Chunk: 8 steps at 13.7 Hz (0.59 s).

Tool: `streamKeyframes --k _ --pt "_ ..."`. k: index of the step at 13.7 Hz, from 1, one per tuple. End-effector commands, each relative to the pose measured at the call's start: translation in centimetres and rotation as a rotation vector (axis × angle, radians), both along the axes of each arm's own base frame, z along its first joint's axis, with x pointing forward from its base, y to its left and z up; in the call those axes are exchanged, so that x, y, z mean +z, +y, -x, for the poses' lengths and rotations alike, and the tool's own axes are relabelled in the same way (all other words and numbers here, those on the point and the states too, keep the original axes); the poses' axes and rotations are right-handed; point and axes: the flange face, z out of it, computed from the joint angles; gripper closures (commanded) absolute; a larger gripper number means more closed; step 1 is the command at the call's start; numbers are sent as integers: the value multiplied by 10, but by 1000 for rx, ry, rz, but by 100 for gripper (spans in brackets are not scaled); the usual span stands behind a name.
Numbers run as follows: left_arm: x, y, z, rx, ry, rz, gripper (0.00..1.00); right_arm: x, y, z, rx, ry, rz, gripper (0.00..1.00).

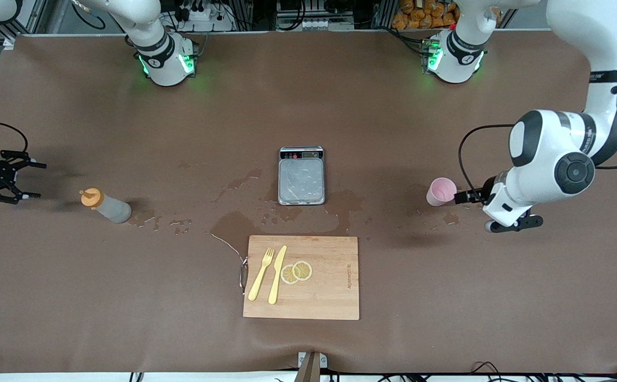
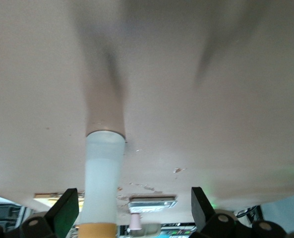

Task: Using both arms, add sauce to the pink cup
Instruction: 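Grasp the pink cup with the left gripper while the right gripper grasps the bottle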

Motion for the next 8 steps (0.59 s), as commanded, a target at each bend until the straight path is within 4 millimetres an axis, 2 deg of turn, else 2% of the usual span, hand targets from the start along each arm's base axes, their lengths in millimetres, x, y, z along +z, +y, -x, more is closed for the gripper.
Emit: streamKeyframes --k 1,4,6,8 --pt "-19 -21 -2 29 2 37 0 -15 -3 -7 -78 -2 -85 0" --pt "-35 -24 10 18 33 26 0 -43 4 -10 -135 -11 -170 0" --pt "-41 -24 16 12 42 23 0 -48 11 -14 -143 -13 -202 0" --pt "-46 -20 20 -9 49 -6 0 -62 16 -15 -163 -11 -239 0"
